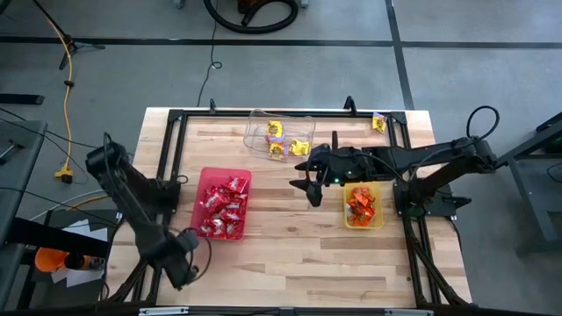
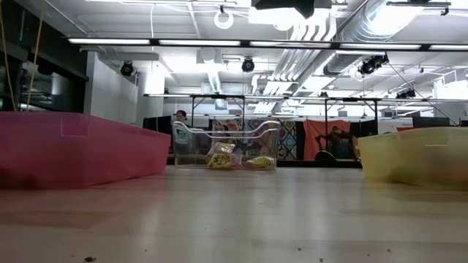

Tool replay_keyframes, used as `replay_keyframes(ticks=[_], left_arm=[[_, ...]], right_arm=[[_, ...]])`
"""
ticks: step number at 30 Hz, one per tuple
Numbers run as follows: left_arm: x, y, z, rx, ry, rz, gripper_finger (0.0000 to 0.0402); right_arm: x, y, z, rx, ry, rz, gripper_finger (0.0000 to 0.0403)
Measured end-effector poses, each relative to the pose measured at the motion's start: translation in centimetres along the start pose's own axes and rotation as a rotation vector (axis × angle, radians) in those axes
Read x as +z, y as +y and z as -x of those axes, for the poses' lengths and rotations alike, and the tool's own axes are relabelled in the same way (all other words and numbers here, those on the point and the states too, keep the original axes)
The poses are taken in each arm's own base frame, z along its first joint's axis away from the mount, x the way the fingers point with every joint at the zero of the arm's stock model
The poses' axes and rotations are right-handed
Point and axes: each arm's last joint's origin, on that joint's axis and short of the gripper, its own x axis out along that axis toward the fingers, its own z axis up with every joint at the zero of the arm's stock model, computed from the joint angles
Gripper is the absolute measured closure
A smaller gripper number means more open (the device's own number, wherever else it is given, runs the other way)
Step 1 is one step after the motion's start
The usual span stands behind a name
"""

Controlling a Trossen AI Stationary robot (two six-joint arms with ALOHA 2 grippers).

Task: Sort candy
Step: Put the yellow candy into the transparent bin

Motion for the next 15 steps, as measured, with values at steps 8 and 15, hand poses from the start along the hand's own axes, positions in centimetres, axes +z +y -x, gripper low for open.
replay_keyframes(ticks=[8,15], left_arm=[[0.0,-2.0,-4.0,0.127,0.024,-0.094,0.0268],[0.7,-2.2,-7.7,0.113,0.084,-0.093,0.0268]], right_arm=[[0.1,-0.2,0.0,0.007,0.005,0.001,0.0144],[0.1,-0.2,0.0,0.006,0.004,-0.007,0.0144]])
